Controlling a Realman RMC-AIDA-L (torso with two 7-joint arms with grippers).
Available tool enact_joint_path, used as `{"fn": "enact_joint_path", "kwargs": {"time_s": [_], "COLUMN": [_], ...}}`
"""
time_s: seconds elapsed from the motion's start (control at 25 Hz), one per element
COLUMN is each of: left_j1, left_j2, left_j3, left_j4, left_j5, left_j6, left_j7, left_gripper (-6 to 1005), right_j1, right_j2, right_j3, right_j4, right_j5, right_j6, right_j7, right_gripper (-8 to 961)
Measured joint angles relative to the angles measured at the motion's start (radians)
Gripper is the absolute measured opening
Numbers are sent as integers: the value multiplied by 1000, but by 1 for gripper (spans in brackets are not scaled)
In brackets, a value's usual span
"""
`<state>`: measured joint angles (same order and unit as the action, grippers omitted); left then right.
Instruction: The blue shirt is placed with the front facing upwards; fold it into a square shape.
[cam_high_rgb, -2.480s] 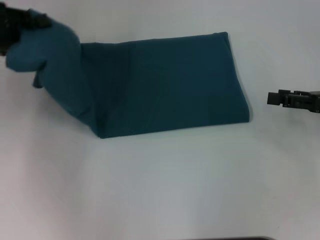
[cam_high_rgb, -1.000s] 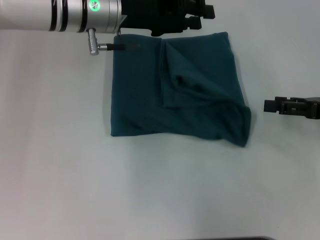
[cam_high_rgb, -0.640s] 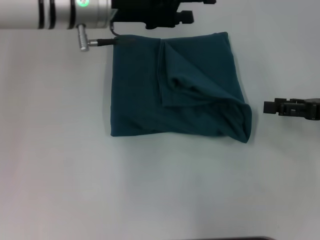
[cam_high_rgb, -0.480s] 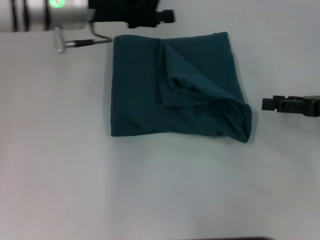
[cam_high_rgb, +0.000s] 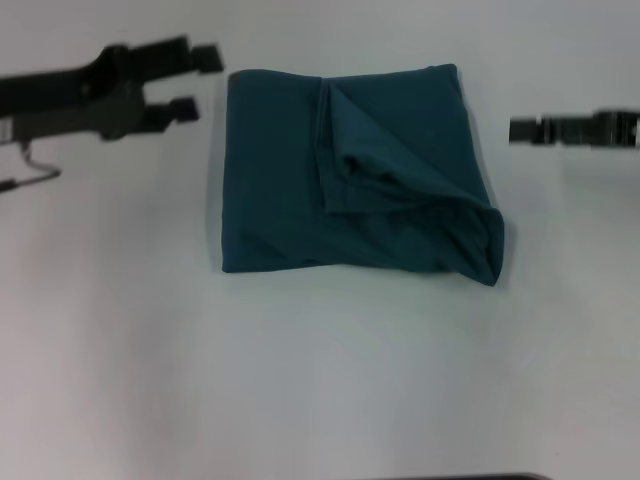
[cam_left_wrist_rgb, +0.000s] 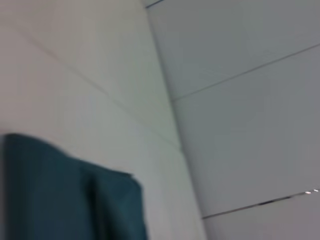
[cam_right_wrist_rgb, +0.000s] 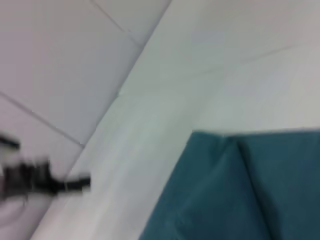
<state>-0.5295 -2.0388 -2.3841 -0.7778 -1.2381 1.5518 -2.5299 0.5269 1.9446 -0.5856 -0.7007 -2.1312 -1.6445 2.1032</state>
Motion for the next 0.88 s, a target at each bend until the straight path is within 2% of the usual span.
{"fn": "enact_joint_path", "kwargs": {"time_s": [0.16,0.32,0.4,0.64,0.88], "left_j1": [43,52,48,27,-9], "left_j2": [1,-5,-12,-43,-71], "left_j3": [-3,1,4,32,46], "left_j4": [5,11,22,34,61], "left_j5": [36,90,128,216,265], "left_j6": [-37,-56,-76,-155,-199], "left_j7": [15,17,17,18,12], "left_gripper": [905,905,904,904,904], "right_j1": [80,141,153,149,144], "right_j2": [-35,-79,-92,-105,-106], "right_j3": [-11,-6,0,2,3], "right_j4": [-46,-53,-72,-162,-172], "right_j5": [0,-5,-8,-11,-14], "right_j6": [3,11,12,-1,-16], "right_j7": [180,320,378,489,501], "right_gripper": [915,915,915,915,916]}}
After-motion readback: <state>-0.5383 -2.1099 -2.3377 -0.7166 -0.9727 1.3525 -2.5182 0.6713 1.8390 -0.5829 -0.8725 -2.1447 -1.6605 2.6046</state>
